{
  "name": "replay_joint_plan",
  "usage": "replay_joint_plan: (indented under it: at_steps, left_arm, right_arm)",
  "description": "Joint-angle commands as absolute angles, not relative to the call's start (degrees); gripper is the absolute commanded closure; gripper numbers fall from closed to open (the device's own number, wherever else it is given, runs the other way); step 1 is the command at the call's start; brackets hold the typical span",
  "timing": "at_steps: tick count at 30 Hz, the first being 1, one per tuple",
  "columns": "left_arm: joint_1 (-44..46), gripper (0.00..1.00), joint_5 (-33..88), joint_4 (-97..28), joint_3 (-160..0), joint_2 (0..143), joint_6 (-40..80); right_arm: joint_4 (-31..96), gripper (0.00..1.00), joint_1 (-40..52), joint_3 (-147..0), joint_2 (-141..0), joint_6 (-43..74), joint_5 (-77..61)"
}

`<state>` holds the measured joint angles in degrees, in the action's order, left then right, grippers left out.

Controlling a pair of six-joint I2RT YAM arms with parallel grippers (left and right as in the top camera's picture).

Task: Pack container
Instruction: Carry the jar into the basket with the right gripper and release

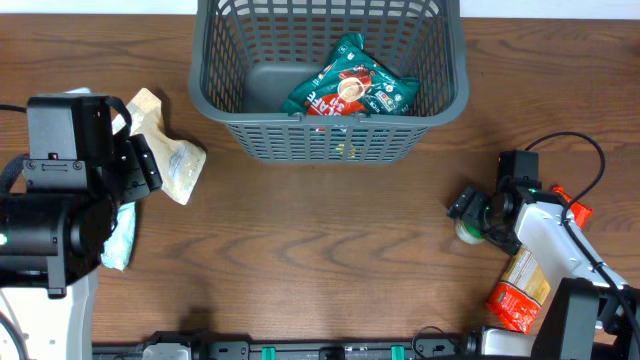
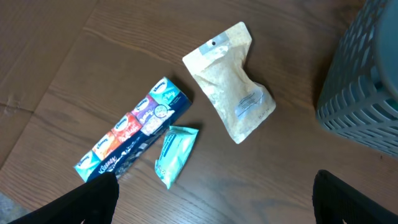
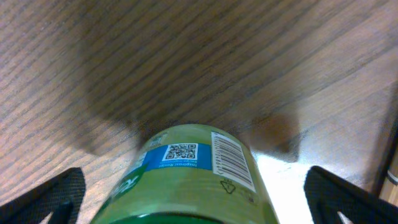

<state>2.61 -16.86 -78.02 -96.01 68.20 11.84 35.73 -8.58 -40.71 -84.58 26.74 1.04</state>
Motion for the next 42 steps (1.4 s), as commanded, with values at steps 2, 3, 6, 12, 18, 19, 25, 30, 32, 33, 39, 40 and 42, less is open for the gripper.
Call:
replay_joint_plan:
  at_steps: [2, 3, 6, 12, 18, 19, 25, 30, 32, 33, 39, 40, 42]
  left_arm:
    - [2.3, 0.14, -17.0, -78.2, -95.9, 68.3, 12.3]
    - [2.3, 0.14, -17.0, -78.2, -95.9, 68.3, 12.3]
    - [2.3, 0.14, -17.0, -78.2, -95.9, 68.3, 12.3]
    - [2.3, 0.14, -17.0, -78.2, -95.9, 68.3, 12.3]
    - [2.3, 0.14, -17.0, -78.2, -95.9, 68.3, 12.3]
    - [2.3, 0.14, -17.0, -78.2, -95.9, 68.3, 12.3]
    - [2.3, 0.14, -17.0, -78.2, -95.9, 68.3, 12.3]
    - [2.3, 0.14, -17.0, -78.2, -95.9, 68.3, 12.3]
    - [2.3, 0.14, -17.0, -78.2, -95.9, 68.3, 12.3]
    - [2.3, 0.14, -17.0, -78.2, -95.9, 68.3, 12.3]
    - [2.3, 0.14, -17.0, -78.2, -95.9, 68.3, 12.3]
    - [2.3, 0.14, -17.0, -78.2, -95.9, 68.3, 12.3]
    - [2.3, 0.15, -17.0, -78.2, -95.9, 68.3, 12.3]
  right_arm:
    - [35.4, 0.21, -8.9, -40.3, -85.4, 27.8, 0.8]
    - [35.4, 0.28, -8.9, -40.3, -85.4, 27.8, 0.8]
    - [35.4, 0.39, -8.9, -40.3, -85.4, 27.8, 0.8]
    - [35.3, 0.61, -8.9, -40.3, -85.4, 27.8, 0.6]
    - [35.4, 0.99, -8.9, -41.1, -85.2, 27.8, 0.6]
    - [35.4, 0.99, -8.9, -41.7, -84.9, 27.4, 0.6]
    - [40.9, 0.99, -8.9, -54.1, -80.9, 23.7, 0.6]
    - [50.5, 0.99, -8.9, -75.1, -78.9, 20.3, 1.7]
    - [52.7, 0.99, -8.4, -82.0, -78.9, 18.2, 1.7]
    - [53.4, 0.99, -7.9, -85.2, -78.9, 16.9, 1.8]
    - [48.1, 0.99, -1.4, -97.5, -78.9, 6.3, 0.8]
    - [45.7, 0.99, 0.2, -97.9, -78.9, 2.1, -1.2]
    - [41.8, 0.99, 3.7, -98.0, -79.2, -5.2, -5.3]
